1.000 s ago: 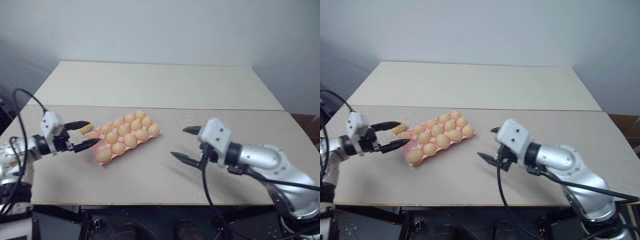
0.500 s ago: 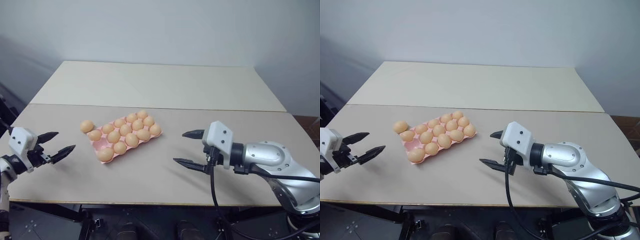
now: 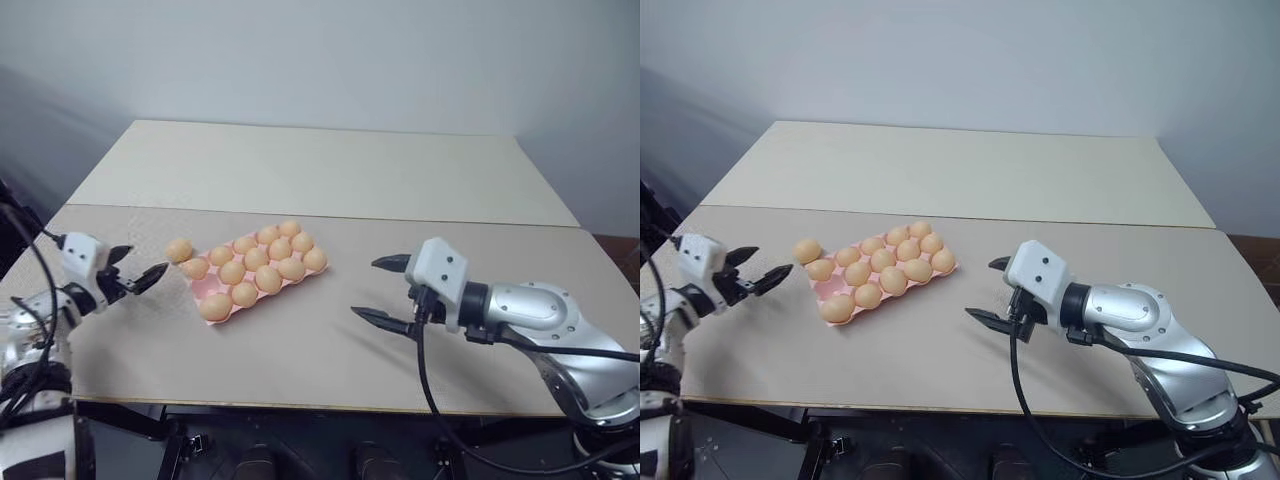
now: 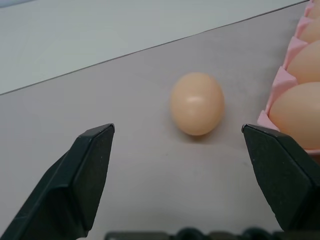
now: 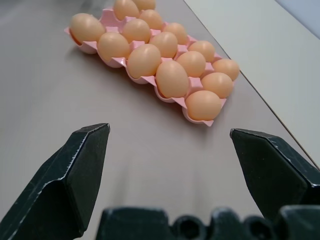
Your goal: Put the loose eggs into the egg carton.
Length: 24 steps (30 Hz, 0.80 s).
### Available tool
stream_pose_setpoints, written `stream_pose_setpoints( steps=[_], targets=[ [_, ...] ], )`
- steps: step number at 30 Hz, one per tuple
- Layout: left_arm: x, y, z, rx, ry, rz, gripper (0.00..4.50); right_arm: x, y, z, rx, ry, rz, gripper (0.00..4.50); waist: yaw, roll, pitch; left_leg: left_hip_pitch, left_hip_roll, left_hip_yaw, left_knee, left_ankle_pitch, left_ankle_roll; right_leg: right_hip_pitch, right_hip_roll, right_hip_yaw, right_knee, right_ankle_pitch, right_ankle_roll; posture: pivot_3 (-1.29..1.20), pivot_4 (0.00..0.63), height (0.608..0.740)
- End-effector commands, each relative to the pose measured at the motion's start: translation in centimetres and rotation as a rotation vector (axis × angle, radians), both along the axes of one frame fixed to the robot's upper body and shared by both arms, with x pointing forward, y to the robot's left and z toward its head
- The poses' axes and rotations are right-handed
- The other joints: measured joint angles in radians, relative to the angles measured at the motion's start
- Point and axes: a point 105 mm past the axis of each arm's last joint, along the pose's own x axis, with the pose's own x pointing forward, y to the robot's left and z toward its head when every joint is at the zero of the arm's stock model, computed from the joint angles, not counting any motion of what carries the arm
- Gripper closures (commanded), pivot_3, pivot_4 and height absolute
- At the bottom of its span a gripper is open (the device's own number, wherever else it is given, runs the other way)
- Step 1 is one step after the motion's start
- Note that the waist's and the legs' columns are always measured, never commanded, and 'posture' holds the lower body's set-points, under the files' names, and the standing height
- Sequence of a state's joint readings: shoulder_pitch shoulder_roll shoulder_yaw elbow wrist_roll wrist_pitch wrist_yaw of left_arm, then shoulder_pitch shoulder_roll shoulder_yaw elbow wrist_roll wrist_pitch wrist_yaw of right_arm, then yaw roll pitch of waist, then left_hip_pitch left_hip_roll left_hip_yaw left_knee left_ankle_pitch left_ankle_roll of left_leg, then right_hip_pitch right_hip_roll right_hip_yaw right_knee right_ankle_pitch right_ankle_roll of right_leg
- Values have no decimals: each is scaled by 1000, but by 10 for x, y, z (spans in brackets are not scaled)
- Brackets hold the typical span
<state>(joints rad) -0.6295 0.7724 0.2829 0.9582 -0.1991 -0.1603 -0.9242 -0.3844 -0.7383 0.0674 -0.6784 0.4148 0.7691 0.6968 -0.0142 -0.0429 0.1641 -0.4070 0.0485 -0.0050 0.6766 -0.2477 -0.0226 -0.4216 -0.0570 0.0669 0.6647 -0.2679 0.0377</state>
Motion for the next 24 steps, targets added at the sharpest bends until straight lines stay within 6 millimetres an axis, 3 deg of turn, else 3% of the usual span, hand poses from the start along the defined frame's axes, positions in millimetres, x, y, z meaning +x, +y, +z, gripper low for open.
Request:
stream_pose_setpoints(
  steps=[1, 7, 13, 24],
  targets=[
    [14, -9, 11, 18, -39, -13, 66, -1, -4, 13, 3, -76, -39, 0, 0, 0, 0, 0, 0, 0, 0, 0, 0, 0, 0, 0, 0, 0, 0, 0, 150, 740],
    [31, -28, 10, 16, -31, -16, 66, 2, -9, 23, 46, -108, -109, 0, -2, 0, 0, 0, 0, 0, 0, 0, 0, 0, 0, 0, 0, 0, 0, 0, 150, 740],
    [43, -37, -1, 9, 14, 28, 66, -3, -14, 21, 25, -99, -123, 0, 0, 0, 0, 0, -1, 0, 0, 0, 0, 1, 0, 0, 0, 0, 0, 0, 150, 740],
    [37, -26, -7, -34, 139, 33, 66, -4, -11, 16, 9, -87, -119, 0, -5, 0, 0, 1, -1, 0, 0, 0, 0, 1, 0, 0, 0, 0, 1, 0, 150, 740]
  ],
)
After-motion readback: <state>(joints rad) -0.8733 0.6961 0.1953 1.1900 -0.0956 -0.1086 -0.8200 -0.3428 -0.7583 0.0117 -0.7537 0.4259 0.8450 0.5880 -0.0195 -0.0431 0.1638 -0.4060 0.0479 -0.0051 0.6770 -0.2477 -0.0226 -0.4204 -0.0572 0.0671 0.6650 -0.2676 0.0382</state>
